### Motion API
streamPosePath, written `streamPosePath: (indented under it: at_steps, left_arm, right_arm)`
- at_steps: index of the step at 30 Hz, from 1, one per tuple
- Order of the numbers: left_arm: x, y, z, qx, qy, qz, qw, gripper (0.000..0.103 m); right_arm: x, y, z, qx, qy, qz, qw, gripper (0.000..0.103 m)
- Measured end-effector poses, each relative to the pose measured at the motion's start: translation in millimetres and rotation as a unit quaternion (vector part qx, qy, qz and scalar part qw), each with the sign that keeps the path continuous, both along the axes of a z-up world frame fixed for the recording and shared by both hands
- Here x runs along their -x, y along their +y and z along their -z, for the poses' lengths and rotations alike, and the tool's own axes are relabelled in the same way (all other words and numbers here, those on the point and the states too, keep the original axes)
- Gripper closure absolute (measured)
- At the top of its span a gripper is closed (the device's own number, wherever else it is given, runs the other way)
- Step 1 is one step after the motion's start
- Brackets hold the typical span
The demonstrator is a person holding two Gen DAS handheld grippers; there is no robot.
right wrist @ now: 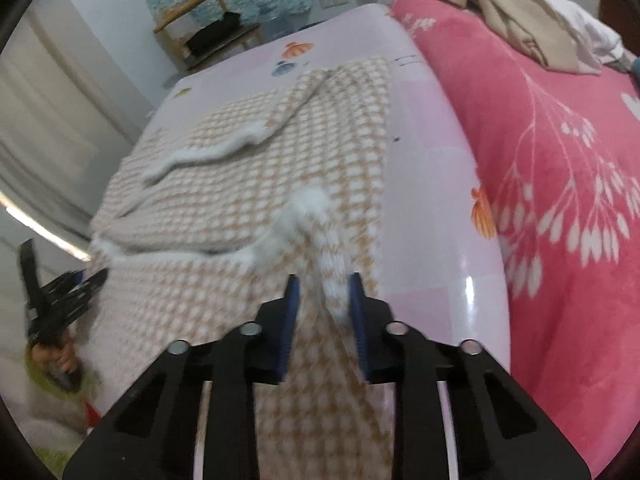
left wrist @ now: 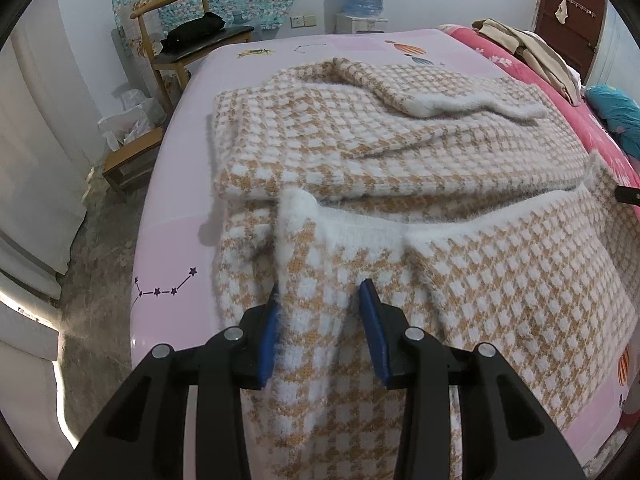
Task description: Fold large clothes
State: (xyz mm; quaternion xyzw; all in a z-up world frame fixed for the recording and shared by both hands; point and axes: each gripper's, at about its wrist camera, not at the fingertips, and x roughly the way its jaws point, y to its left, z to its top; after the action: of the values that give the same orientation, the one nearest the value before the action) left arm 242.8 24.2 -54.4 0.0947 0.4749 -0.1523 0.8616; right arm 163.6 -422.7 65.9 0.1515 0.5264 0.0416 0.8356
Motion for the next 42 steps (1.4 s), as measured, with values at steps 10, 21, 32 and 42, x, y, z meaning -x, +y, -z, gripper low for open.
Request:
streamPosePath:
  at_steps: [10,21,32,42]
  left_arm:
    - [-1.3,-1.4,0.1,-0.005,0.001,-0.006,1.0000,0.067]
    - [-0.3,-6.8,-0.7,-0.020,0.000,-0.007,0.9998,0.066]
    - [1.2,-8.0,-0.9,-0.026,-0.003,-0.005,0.9996,0.067]
    - [1.1,-7.8,-1.4,-0.028,-0.004,-0.005,0.9996,0.066]
  right_arm:
    - [-33.7,-4.1,22.1,-0.015,0.033,-0.006,0.999,0.080]
    - [-29.2,18.3,21.8,0.026,0.043,-0.030,0.998,0.083]
    - [-38.0,22.6,26.9,0.030,0.048,-0.016,0.998,0.082]
    - [-37.3,22.7,28.2,0.035,0.047,-0.015,0.998,0.082]
